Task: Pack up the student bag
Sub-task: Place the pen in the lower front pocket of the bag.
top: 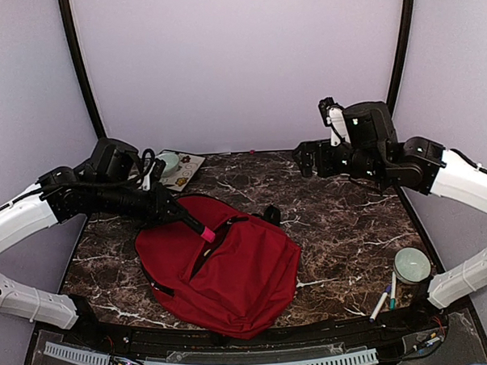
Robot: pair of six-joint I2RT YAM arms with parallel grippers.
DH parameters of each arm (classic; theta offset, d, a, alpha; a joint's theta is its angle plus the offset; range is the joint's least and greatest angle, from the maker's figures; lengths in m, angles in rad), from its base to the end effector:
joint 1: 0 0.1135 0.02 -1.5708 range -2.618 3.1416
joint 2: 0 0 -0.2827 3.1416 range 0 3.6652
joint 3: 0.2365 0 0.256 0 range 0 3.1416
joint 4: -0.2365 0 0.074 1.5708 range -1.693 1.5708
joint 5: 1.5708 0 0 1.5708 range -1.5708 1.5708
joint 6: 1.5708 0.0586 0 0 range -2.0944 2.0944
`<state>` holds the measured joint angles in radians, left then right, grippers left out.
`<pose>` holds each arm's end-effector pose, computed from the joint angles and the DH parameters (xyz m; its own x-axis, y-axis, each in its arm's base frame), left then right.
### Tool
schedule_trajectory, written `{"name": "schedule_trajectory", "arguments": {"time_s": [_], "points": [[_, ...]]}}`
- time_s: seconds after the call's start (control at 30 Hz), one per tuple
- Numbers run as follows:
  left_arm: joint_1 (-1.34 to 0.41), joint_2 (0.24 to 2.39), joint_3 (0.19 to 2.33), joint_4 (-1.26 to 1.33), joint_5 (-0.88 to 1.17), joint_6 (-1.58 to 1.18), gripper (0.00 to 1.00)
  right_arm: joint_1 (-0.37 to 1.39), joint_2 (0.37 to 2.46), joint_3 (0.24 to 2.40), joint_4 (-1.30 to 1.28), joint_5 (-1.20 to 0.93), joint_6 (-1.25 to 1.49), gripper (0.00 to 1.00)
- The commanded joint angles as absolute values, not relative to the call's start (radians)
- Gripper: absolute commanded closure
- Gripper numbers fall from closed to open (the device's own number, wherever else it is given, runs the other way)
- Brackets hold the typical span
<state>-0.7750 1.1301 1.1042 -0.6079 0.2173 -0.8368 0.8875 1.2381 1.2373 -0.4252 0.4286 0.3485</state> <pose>0.1737 -0.1878 0.3450 -0.8829 -0.1501 -0.4450 0.2267 0.6935 -0.6838 0.2036 0.2115 0.3879 -0.4045 -0.0049 -0.9145 -0.3493 0.9250 0.1496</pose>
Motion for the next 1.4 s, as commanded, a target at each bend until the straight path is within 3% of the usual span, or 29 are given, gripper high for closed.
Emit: {"name": "schedule_trajectory", "arguments": {"time_s": [0.0,0.8,1.37], "points": [[-0.775,1.107,1.074,-0.615,0.205,-0.795,1.0,0.89,1.197,1.185,-0.366,0.481,0.419,0.0],[-0.775,1.113,1.035,-0.654,0.13,-0.723,1.0,0.89,1.226,1.183,-0.394,0.464,0.527,0.01],[-0.775,1.09,0.844,-0.424,0.296,-0.867,1.0,0.89,1.164,1.107,-0.389,0.443,0.602,0.01]]}}
